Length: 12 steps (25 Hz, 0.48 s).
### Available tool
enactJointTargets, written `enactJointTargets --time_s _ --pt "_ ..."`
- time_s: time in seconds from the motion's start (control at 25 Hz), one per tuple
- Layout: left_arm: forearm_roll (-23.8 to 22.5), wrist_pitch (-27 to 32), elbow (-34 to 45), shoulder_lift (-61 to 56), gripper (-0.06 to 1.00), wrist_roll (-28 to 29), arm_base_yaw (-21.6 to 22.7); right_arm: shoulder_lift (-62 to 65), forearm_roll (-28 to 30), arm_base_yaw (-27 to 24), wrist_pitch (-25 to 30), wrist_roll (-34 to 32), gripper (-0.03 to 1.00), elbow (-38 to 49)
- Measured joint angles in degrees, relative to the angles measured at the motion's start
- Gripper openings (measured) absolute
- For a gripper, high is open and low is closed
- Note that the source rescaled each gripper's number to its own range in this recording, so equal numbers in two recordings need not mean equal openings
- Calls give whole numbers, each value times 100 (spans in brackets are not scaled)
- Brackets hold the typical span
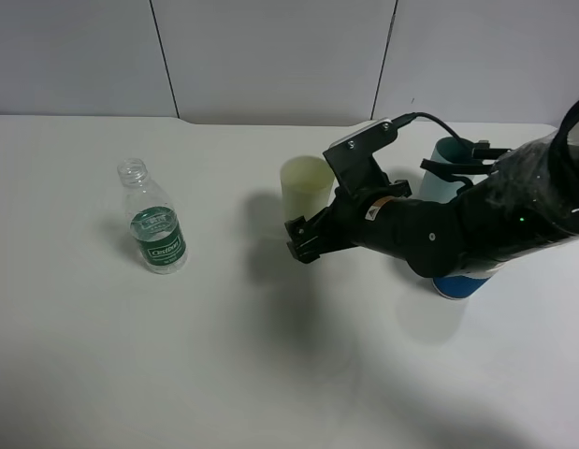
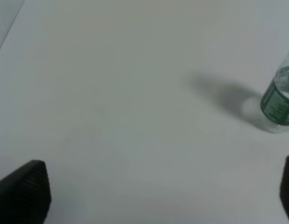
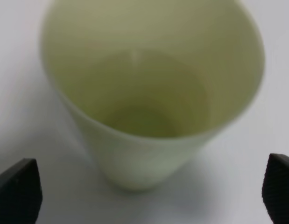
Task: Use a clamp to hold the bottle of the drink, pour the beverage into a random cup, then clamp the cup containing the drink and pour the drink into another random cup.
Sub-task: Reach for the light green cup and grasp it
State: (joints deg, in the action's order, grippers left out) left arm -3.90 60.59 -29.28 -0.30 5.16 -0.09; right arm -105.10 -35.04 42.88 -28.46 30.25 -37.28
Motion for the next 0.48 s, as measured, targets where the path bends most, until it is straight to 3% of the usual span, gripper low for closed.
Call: enactJointTargets --time_s 0.28,0.48 --pt "0 0 0 0 100 0 0 -73 607 0 -367 -242 81 0" --pt "0 0 0 0 100 0 0 -331 632 0 -542 -243 81 0"
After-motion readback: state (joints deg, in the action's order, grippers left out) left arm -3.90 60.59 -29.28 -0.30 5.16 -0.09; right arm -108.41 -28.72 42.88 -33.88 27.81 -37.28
